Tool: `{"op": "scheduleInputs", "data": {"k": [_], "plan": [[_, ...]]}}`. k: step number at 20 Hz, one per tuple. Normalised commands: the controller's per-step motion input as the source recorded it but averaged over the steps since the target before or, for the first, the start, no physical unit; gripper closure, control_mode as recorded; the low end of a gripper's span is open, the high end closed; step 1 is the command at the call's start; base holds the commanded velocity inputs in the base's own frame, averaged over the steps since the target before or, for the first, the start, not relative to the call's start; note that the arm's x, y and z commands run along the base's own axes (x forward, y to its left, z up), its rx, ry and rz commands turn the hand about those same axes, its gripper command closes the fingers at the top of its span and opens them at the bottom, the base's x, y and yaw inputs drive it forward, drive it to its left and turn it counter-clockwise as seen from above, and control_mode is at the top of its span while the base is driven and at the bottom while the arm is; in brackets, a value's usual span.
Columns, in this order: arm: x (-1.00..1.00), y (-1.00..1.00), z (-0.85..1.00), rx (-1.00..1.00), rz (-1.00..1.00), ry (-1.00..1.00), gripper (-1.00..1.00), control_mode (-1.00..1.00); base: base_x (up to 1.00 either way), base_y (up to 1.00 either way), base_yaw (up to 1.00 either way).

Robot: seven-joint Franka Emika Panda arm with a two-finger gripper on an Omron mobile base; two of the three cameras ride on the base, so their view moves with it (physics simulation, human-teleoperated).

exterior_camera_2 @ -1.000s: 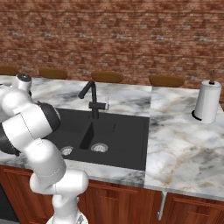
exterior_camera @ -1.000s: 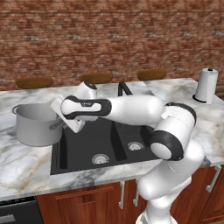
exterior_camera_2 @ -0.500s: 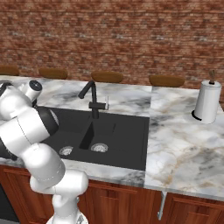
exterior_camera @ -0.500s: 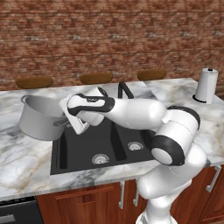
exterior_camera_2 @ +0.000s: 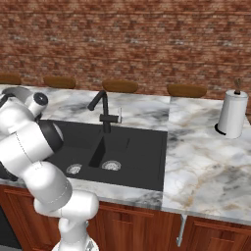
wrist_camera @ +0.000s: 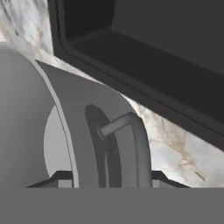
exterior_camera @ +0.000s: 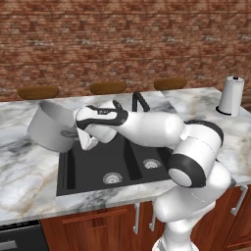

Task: Dump the broccoli from the pot into the sink. Then turn on the water and wash the broccoli. Then turn off the water and put the broccoli back in the pot.

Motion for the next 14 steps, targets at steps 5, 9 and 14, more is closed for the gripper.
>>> {"op": "scheduleInputs", "data": {"k": [5, 9, 14], "plan": [[0.14, 0.00, 0.48, 0.06, -0.21, 0.22, 1.00, -1.00, 0.00, 0.00, 0.00], [0.05, 0.00, 0.44, 0.07, -0.19, 0.21, 1.00, -1.00, 0.00, 0.00, 0.00], [0.00, 0.00, 0.07, 0.07, -0.15, 0.10, 1.00, -1.00, 0.00, 0.00, 0.00]]}}
